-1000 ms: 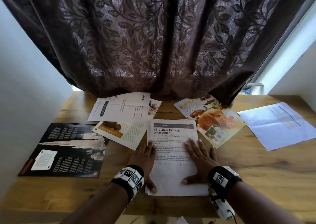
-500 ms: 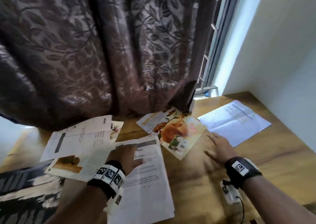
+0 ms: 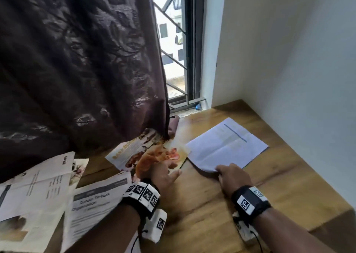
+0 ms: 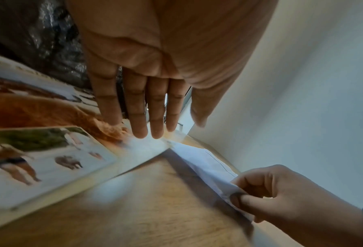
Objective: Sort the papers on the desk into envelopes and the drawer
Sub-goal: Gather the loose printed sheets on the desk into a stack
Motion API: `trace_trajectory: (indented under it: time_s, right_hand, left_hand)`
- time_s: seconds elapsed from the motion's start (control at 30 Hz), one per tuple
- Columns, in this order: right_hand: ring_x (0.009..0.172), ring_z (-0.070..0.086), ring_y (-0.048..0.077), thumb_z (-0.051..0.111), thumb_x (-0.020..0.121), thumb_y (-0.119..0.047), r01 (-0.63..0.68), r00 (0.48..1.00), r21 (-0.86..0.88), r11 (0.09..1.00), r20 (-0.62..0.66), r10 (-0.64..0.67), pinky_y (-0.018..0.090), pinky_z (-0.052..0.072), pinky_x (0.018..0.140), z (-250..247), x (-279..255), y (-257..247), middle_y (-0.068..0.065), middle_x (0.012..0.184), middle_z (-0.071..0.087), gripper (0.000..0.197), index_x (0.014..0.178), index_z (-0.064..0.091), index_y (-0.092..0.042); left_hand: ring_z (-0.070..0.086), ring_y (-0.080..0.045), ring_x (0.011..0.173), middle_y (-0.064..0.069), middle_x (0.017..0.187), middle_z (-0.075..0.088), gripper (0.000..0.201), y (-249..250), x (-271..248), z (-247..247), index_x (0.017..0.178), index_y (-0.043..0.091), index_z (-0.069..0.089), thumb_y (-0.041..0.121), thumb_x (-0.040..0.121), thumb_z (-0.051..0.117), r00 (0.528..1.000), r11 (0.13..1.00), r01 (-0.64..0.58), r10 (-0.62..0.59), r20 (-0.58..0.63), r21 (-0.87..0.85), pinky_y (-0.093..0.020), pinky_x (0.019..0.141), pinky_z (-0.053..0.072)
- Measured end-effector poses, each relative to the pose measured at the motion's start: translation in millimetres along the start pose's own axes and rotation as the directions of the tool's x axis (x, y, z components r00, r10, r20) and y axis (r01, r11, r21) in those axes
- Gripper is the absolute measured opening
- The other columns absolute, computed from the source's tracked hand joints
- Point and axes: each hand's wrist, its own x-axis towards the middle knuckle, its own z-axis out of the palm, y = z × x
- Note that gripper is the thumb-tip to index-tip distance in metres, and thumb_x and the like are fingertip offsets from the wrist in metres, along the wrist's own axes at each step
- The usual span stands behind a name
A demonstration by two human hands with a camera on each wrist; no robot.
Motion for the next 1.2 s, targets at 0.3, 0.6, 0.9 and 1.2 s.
trace_trajectory:
  time_s: [0.3, 0.6, 0.9, 1.2]
  right_hand:
    - [0.09, 0.07, 0.026, 0.065, 0.081, -0.017, 0.4, 0.839, 0.325, 0.857, -0.506, -0.2, 0.034, 0.056, 0.074, -19, -11, 15, -0.001, 0.1, 0.076, 0.026, 0.105, 0.075, -0.02]
    - [0.117, 0.062, 0.02, 0.052, 0.101, -0.016, 0.903, 0.428, 0.279, 0.327, -0.498, -0.754, 0.028, 0.049, 0.101, 5, -46, -66, 0.003, 0.121, 0.07, 0.024, 0.109, 0.074, -0.015]
    - [0.123, 0.057, 0.016, 0.055, 0.099, -0.022, 0.972, 0.206, 0.188, 0.141, -0.391, -0.897, 0.022, 0.043, 0.109, 41, -72, -170, -0.003, 0.124, 0.069, 0.023, 0.109, 0.075, -0.021]
    - [0.118, 0.059, 0.004, 0.061, 0.097, -0.045, 0.944, 0.287, 0.206, 0.257, -0.133, -0.949, 0.019, 0.047, 0.101, 78, -106, -210, -0.016, 0.117, 0.07, 0.023, 0.109, 0.076, -0.031]
  left_hand:
    - [0.06, -0.014, 0.067, -0.004, 0.097, 0.074, 0.083, 15, 17, -4, 0.107, 0.014, 0.068, 0.086, 0.076, 0.04, 0.985, 0.743, 0.111, -0.168, -0.024, -0.66, -0.021, 0.046, 0.036]
    - [0.071, -0.027, 0.089, -0.015, 0.108, 0.073, 0.088, -47, -48, -79, 0.114, 0.018, 0.071, 0.087, 0.071, 0.038, 0.919, 0.411, 0.271, -0.38, 0.106, -0.87, -0.037, 0.068, 0.058]
    - [0.062, -0.019, 0.115, 0.01, 0.12, 0.069, 0.071, -159, -148, -89, 0.118, 0.044, 0.065, 0.092, 0.071, 0.042, 0.828, 0.717, 0.361, -0.541, -0.149, -0.596, -0.045, 0.103, 0.047]
    - [0.061, -0.012, 0.109, 0.005, 0.129, 0.058, 0.085, -254, -206, -75, 0.145, 0.027, 0.037, 0.045, 0.072, 0.076, 0.874, 0.822, 0.393, -0.474, -0.112, -0.413, -0.035, 0.094, 0.053]
